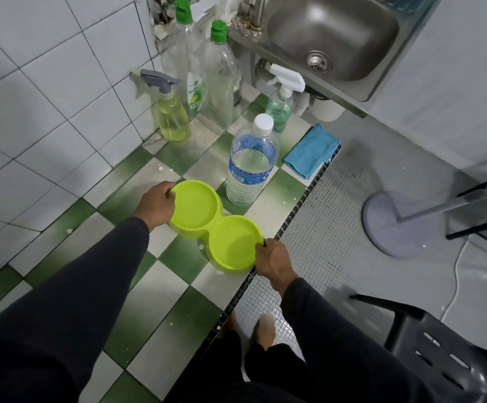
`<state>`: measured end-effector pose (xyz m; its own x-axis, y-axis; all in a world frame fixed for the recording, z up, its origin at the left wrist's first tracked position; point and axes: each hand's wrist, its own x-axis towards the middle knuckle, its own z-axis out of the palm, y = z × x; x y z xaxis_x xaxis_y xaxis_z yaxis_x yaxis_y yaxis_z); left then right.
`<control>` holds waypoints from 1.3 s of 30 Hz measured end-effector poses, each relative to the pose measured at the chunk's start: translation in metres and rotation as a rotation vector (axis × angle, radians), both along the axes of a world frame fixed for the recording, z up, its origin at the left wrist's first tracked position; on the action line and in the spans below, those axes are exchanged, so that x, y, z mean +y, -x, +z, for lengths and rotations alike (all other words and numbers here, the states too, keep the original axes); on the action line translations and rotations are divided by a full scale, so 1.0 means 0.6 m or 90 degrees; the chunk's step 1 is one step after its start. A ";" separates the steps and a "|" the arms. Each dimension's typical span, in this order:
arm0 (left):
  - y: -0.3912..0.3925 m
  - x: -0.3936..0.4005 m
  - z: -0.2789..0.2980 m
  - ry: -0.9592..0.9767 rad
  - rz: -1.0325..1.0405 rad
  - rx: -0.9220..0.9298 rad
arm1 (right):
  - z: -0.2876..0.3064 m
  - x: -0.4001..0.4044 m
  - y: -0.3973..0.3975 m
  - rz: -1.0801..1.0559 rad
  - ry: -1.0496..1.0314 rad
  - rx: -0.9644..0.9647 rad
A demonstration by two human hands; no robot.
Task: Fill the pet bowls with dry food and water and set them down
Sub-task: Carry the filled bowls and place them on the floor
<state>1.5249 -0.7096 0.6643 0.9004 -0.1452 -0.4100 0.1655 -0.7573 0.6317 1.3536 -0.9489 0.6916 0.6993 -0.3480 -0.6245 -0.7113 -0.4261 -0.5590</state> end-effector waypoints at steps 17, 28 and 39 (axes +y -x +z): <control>0.031 0.010 0.018 0.131 0.150 -0.027 | 0.028 -0.012 0.001 -0.101 -0.003 -0.084; 0.130 0.004 0.073 0.386 0.282 0.054 | 0.066 -0.031 0.002 -0.184 -0.095 -0.253; 0.195 0.001 0.125 0.452 0.438 -0.060 | 0.102 -0.016 0.005 -0.270 -0.285 -0.312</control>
